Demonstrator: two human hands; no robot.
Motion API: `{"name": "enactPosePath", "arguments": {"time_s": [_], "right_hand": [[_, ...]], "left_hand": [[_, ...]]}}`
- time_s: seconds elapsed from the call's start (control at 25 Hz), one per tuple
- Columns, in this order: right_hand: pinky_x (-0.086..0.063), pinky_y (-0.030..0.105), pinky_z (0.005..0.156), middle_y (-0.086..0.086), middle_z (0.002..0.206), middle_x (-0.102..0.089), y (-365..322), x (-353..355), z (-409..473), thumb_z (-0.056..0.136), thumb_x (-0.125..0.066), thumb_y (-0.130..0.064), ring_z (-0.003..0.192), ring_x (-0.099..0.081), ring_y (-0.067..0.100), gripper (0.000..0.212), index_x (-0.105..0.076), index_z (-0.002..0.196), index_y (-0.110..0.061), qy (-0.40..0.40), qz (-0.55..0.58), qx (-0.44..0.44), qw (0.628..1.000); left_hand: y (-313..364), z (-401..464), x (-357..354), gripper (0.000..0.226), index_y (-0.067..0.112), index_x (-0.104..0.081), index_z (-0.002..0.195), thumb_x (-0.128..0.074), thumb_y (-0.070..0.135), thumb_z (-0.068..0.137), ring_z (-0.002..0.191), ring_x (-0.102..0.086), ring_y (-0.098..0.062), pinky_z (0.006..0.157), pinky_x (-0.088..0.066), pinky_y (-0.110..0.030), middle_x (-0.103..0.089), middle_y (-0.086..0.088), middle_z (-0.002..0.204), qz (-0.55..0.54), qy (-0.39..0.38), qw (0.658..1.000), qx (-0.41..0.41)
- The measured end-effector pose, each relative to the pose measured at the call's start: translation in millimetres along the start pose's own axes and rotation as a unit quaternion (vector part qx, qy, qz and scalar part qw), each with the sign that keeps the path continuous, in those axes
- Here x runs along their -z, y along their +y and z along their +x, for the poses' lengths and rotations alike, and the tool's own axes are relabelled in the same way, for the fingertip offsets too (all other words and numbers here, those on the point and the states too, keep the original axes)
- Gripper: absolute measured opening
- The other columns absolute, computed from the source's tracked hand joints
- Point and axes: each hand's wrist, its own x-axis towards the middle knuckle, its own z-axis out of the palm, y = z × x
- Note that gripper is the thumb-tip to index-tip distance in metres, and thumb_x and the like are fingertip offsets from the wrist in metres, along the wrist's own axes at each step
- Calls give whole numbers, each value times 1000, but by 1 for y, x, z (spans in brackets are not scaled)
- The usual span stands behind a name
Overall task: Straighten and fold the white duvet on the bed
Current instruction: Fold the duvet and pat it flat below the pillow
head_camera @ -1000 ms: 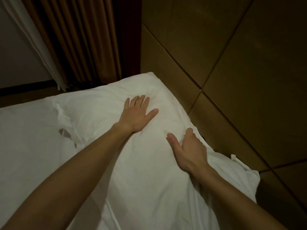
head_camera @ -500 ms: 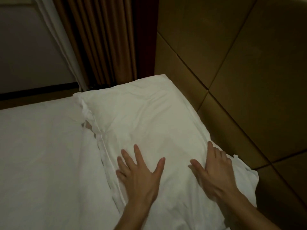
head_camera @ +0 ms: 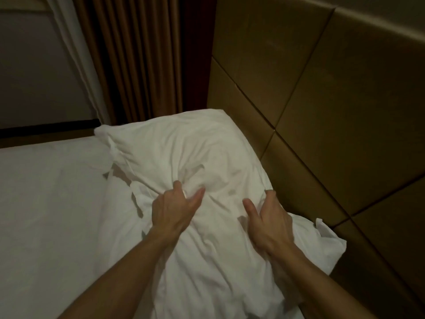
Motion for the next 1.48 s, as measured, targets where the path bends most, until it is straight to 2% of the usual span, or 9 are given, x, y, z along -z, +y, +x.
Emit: {"name": "enactPosePath", "arguments": {"time_s": [0.2,0.44,0.56,0.68,0.8,0.92,1.04,1.28,1.48], "right_hand": [[-45,42,99,2,129,-54,-31,14,14,84,-22,-84,113,-56,22,81,-38,130,-19,22,-1,16,1000],[-32,41,113,5,145,-43,-8,-56,-2,80,-14,-88,131,-44,25,98,-25,146,-16,-52,-8,-18,998],[-21,42,118,7,150,-35,-6,-65,2,78,-10,-89,137,-35,26,106,-18,153,-14,-37,-20,-13,999],[-10,43,124,2,164,-12,-19,-53,15,81,-5,-86,150,-13,24,98,-3,159,-27,2,-59,46,997],[9,43,125,-10,168,15,-35,-47,54,84,9,-83,154,15,15,89,9,159,-35,-20,-73,116,990],[8,49,125,-11,168,12,-44,-47,114,83,16,-80,154,16,14,91,3,161,-34,-20,-63,132,989],[12,50,123,-11,167,14,-41,-65,142,80,18,-79,154,18,16,93,5,161,-33,-54,-76,130,987],[16,52,121,-9,167,16,-7,-133,150,78,23,-81,153,22,17,98,6,161,-30,-113,-137,121,977],[11,53,123,-8,168,14,5,-105,129,70,26,-86,153,19,17,109,4,161,-30,-106,-96,115,983]], "left_hand": [[-14,73,64,78,14,-52,106,-21,81,82,83,-62,-32,75,-45,-39,-65,-11,92,46,43,995,-79],[-50,31,-14,86,10,-56,101,-19,85,79,78,-66,-40,69,-48,-40,-69,-16,89,50,30,997,-53],[-54,39,-12,84,11,-53,102,-20,84,77,84,-64,-38,69,-44,-40,-65,-14,94,50,22,998,-34],[-36,37,7,81,15,-48,128,-20,78,85,112,-51,-34,90,-42,-47,-53,-12,124,55,42,995,-69],[-2,57,12,82,31,-17,155,3,74,88,151,-11,-25,122,-10,-50,-12,-1,164,59,-34,989,-134],[27,106,5,87,34,-4,157,13,71,80,152,9,-23,121,3,-55,6,3,166,77,-89,981,-155],[18,134,-21,87,37,1,156,10,76,79,151,15,-27,116,15,-61,11,5,165,85,-143,981,-99],[-20,127,-90,88,37,8,156,17,78,78,148,25,-27,112,20,-62,19,5,163,138,-177,971,-87],[1,108,-69,91,36,6,156,14,80,77,149,21,-27,113,18,-63,14,4,165,122,-200,968,-84]]}}
